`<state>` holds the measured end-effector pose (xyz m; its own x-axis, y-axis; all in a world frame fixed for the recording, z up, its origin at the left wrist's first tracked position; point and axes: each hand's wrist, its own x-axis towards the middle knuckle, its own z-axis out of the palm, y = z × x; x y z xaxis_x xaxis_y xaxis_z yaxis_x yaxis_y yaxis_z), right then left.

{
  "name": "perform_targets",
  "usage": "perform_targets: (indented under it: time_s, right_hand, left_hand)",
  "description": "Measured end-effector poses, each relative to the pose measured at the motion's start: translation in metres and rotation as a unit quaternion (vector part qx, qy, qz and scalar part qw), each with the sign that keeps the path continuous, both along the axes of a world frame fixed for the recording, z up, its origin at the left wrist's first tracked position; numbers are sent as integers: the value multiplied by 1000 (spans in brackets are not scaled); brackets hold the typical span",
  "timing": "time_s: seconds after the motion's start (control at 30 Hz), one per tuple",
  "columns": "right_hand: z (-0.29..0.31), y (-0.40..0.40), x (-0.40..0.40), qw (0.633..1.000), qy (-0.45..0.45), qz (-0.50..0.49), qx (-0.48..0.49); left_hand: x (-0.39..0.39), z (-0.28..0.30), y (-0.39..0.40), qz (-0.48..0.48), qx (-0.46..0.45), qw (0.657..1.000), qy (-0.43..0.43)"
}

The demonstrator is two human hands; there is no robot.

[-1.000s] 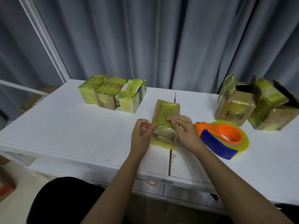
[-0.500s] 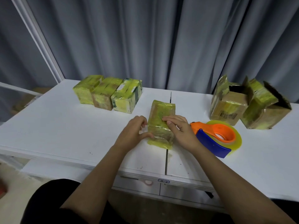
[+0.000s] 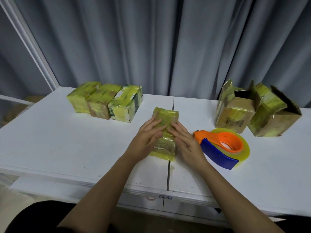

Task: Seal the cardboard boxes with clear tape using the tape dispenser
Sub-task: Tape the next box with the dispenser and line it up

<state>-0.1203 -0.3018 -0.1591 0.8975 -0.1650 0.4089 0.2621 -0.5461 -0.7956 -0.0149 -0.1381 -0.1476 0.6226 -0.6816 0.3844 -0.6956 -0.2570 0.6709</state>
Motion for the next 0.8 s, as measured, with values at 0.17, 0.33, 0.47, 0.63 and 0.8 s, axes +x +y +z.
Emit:
perform_targets:
  time_s: [0.17,0.33,0.47,0.63,0.8]
  right_hand:
    - [-15,5,13,974,-146,-93,-144]
    - [-29,7,28,932,-208,-128,-266]
    - [-27,-3,23,941,-155,-78,-290]
    - [-8,-17,6,963,-41,17,-265]
    - [-9,-10,9,967,-104,-40,-229]
  left_hand:
    - [0,-7,-1,10,1,999,-50]
    - [2,-12,-2,13,5,997,-76]
    - [7,-11,1,-2,39,995,-97]
    - [9,-9,3,4,76,987,-140]
    - [3,-11,-4,41,37,982,-179]
